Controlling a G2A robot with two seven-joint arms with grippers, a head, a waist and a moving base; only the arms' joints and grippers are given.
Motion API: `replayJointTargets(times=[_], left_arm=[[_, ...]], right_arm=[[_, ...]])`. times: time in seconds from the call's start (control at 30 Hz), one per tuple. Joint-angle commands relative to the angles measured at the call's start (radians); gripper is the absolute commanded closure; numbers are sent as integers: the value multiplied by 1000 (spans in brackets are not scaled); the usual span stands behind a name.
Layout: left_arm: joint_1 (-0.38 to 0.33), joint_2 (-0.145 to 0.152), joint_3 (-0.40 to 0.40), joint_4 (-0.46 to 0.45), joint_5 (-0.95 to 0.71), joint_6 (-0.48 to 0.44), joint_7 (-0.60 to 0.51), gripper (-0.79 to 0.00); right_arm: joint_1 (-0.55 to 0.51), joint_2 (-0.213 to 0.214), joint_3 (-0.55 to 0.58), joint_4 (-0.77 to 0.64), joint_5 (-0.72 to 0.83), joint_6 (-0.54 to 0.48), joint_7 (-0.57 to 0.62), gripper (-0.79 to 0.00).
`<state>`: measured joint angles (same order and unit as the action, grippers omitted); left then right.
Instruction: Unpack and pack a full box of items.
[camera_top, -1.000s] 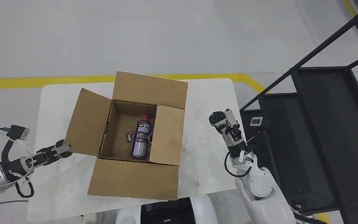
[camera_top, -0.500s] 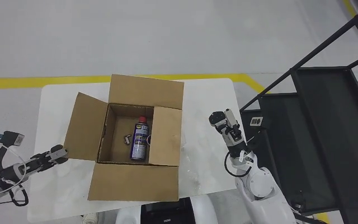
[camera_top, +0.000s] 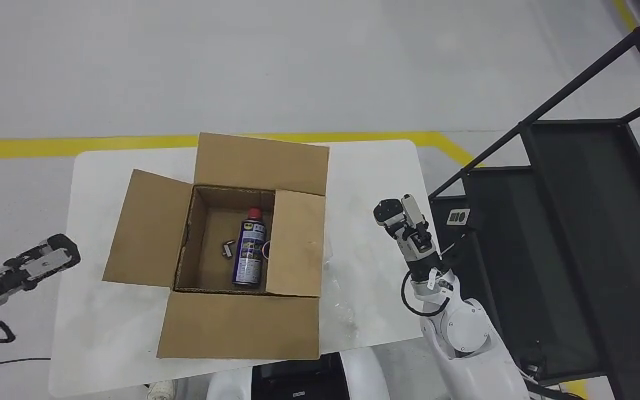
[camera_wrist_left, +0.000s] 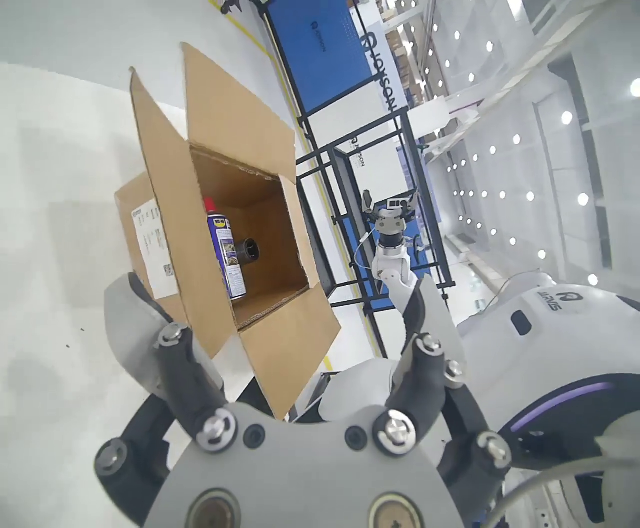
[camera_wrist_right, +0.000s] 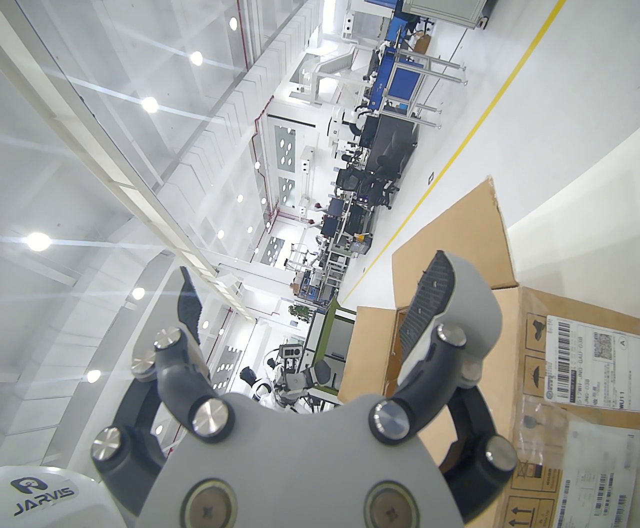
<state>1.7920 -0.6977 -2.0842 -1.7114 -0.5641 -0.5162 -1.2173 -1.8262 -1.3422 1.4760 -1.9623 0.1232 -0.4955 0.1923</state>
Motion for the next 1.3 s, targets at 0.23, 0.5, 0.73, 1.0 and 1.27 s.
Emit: replayJointTargets(times=[0.23, 0.5, 0.73, 1.0, 1.27], left_arm=[[-211, 22, 191, -100, -57, 80, -166, -785], [-495, 21, 564, -120, 9, 199, -285, -785], [-763, -36, 919, -67, 136, 245, -300, -785], [-996, -139, 1236, 75, 218, 262, -222, -785], [-1125, -229, 1420, 235, 282, 260, -159, -785]], right_arm=[[0, 0, 0, 0, 0, 0, 0, -785], [0, 0, 0, 0, 0, 0, 0, -785], [0, 0, 0, 0, 0, 0, 0, -785], [0, 0, 0, 0, 0, 0, 0, -785], [0, 0, 0, 0, 0, 0, 0, -785]])
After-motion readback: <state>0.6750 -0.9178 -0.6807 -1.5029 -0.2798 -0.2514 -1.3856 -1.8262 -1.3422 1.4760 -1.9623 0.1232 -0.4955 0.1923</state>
